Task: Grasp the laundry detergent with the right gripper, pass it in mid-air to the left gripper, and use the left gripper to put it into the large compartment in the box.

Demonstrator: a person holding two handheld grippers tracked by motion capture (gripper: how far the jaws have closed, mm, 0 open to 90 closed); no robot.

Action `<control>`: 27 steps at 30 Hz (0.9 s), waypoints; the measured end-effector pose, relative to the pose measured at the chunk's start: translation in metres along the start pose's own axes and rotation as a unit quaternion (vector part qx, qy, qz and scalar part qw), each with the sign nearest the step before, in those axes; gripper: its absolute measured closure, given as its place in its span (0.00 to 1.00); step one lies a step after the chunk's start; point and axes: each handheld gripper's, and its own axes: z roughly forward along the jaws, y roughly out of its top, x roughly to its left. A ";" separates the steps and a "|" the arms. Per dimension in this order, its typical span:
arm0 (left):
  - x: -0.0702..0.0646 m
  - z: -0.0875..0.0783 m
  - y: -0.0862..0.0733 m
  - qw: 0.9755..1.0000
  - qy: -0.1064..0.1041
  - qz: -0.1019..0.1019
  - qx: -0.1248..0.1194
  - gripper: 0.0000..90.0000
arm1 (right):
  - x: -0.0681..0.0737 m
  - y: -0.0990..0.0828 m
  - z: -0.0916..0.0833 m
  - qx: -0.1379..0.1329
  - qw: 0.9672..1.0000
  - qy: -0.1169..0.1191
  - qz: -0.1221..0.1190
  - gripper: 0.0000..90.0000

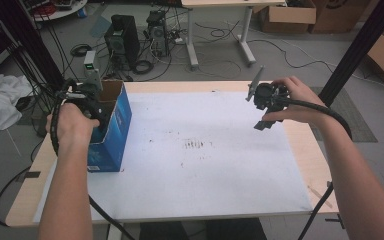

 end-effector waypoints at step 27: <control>0.000 0.001 0.001 1.000 -0.002 0.000 0.004 0.42 | -0.001 -0.002 0.006 0.005 1.000 0.007 0.002 0.28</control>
